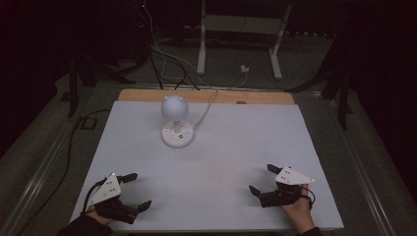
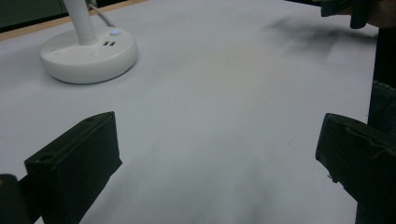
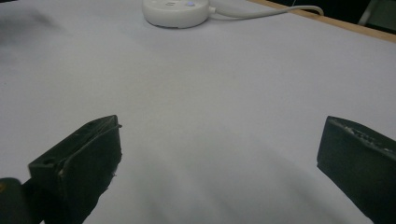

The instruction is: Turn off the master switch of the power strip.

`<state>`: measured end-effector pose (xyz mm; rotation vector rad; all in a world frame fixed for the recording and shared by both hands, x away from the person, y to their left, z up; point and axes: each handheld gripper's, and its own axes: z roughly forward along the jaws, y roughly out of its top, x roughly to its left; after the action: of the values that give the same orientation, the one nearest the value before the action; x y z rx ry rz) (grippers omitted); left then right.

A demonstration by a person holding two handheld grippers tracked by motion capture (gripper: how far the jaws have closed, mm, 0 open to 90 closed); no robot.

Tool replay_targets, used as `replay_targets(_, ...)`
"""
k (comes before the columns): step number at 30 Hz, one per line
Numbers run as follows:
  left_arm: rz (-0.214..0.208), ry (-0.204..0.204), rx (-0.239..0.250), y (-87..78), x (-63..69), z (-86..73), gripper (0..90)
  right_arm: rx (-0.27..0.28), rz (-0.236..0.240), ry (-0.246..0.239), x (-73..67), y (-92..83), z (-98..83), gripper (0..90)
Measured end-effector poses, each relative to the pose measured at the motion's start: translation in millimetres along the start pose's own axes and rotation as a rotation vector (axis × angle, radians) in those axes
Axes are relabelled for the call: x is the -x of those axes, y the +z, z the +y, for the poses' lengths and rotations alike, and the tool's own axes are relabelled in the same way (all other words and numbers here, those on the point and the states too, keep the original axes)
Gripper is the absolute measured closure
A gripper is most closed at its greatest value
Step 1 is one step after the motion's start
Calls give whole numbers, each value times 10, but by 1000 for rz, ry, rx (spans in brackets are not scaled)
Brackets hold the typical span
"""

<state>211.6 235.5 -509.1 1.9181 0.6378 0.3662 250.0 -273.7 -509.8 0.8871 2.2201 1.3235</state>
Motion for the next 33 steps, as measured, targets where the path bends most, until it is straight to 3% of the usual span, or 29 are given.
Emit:
replay_targets(18,-7,10,-19,18,28,-2,3,7,5,-14,-38,-1,9,0)
replay_targets(23,-18,33,-43,54,84,9,3,7,12,-24,-65,-1,19,0)
replay_targets(28,-46,27,-37,85,118,51,3,17,9,-30,-87,-8,33,0)
replay_targets(33,-69,40,-70,143,191,97,3,29,10,-29,-108,-11,43,0)
